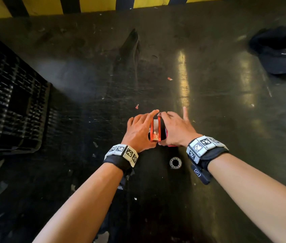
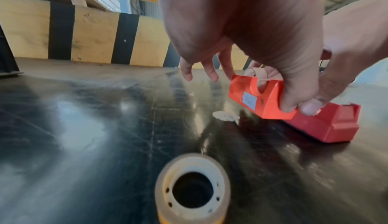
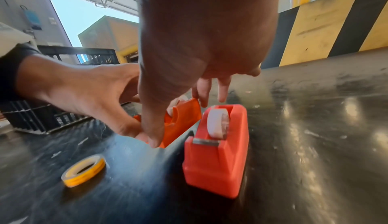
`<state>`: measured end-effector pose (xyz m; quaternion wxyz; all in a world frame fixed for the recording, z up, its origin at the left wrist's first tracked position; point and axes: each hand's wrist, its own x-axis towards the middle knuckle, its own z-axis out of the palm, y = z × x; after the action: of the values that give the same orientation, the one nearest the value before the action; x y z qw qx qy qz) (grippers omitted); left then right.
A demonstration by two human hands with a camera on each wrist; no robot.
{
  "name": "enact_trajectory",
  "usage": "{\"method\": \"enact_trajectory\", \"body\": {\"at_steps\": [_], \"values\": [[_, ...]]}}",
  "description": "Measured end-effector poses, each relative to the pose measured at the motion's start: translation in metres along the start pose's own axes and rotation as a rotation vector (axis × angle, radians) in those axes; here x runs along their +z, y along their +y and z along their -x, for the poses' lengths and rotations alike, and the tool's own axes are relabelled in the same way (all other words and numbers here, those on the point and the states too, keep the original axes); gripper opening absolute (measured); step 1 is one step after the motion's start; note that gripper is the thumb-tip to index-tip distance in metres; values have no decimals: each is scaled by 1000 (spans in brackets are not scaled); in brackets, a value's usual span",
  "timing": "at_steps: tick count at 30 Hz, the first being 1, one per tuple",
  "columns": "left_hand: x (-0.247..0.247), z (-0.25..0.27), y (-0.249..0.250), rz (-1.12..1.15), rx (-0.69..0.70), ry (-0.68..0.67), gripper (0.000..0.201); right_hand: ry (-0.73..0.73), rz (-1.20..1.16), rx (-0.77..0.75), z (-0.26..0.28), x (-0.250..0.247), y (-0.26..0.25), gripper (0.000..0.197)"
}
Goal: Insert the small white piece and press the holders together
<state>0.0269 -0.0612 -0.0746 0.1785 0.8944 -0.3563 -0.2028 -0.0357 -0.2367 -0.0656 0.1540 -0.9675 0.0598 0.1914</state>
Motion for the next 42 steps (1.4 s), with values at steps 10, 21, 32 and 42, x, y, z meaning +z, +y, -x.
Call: {"method": "enact_trajectory", "body": {"at_steps": [10,21,32,42], "values": [[16,-6,-3,-13,-72,-58,127,-28,-47,49,-2,16,7,126],[2,8,6,72,-82,-3,135,-83,-207,100,30,12,55,123],[-17,-12,57,-41,97,-6,56,66,-279,18,50,-4,47,118],[-23,-15,67,-25,120,-10,50,6,-247,88,49,-3,52,118]]}}
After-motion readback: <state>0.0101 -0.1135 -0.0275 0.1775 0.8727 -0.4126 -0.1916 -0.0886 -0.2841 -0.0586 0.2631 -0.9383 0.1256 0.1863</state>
